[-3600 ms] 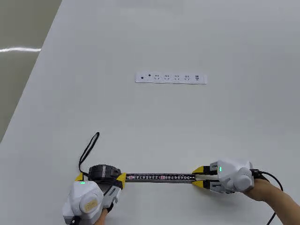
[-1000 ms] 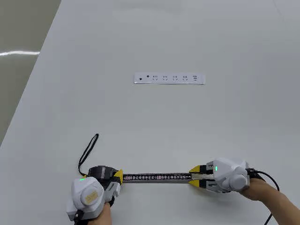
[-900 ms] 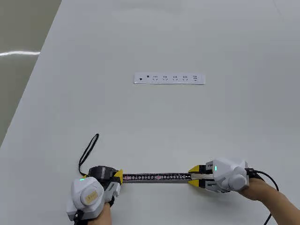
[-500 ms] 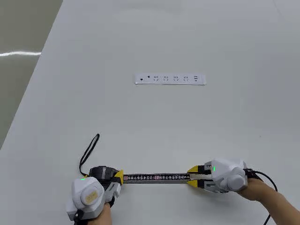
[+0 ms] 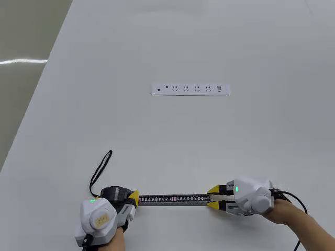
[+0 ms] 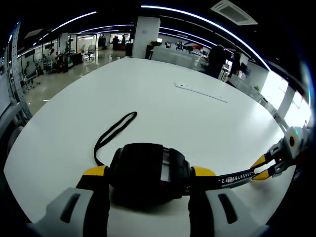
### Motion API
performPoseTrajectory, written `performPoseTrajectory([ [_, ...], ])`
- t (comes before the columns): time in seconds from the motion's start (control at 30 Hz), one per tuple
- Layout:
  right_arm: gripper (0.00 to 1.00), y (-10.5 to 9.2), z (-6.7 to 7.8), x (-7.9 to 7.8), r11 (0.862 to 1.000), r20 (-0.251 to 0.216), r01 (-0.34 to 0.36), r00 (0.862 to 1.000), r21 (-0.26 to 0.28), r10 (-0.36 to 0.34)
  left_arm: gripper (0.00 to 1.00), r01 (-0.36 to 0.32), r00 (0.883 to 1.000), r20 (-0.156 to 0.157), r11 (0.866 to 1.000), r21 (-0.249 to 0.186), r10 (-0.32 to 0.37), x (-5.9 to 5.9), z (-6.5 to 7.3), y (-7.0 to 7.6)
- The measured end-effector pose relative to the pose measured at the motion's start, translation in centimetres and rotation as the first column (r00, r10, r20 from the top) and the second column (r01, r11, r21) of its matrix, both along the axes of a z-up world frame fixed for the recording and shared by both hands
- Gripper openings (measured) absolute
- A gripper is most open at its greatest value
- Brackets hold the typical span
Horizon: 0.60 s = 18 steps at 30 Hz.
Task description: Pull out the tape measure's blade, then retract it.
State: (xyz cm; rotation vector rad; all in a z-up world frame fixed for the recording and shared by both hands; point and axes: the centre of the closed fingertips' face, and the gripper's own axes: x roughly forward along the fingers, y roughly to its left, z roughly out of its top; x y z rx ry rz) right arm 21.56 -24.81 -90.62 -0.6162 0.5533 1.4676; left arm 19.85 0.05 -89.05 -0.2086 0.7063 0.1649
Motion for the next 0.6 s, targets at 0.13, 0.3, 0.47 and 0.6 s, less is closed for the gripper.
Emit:
performPoseTrajectory([
  [0.13, 0.13, 0.5, 0.0, 0.0, 1.000, -0.001, -0.003, 1.000, 0.005, 0.003, 0.61, 0.002, 1.000, 0.003, 1.000, -0.006, -0.002, 0.0, 0.1, 0.1],
  [0.3, 0.13, 1.3, 0.2, -0.1, 1.000, -0.001, -0.011, 1.000, 0.014, 0.011, 0.61, 0.004, 1.000, 0.004, 1.000, -0.016, -0.004, 0.0, 0.0, 0.1],
  [0.47, 0.13, 1.9, 0.3, -0.2, 1.000, 0.000, -0.014, 1.000, 0.021, 0.014, 0.61, 0.004, 1.000, 0.006, 1.000, -0.022, -0.004, -0.1, 0.1, 0.1],
  [0.6, 0.13, 2.0, 0.3, -0.2, 1.000, 0.000, -0.017, 1.000, 0.023, 0.017, 0.61, 0.006, 1.000, 0.007, 1.000, -0.024, -0.005, 0.0, 0.1, 0.1],
])
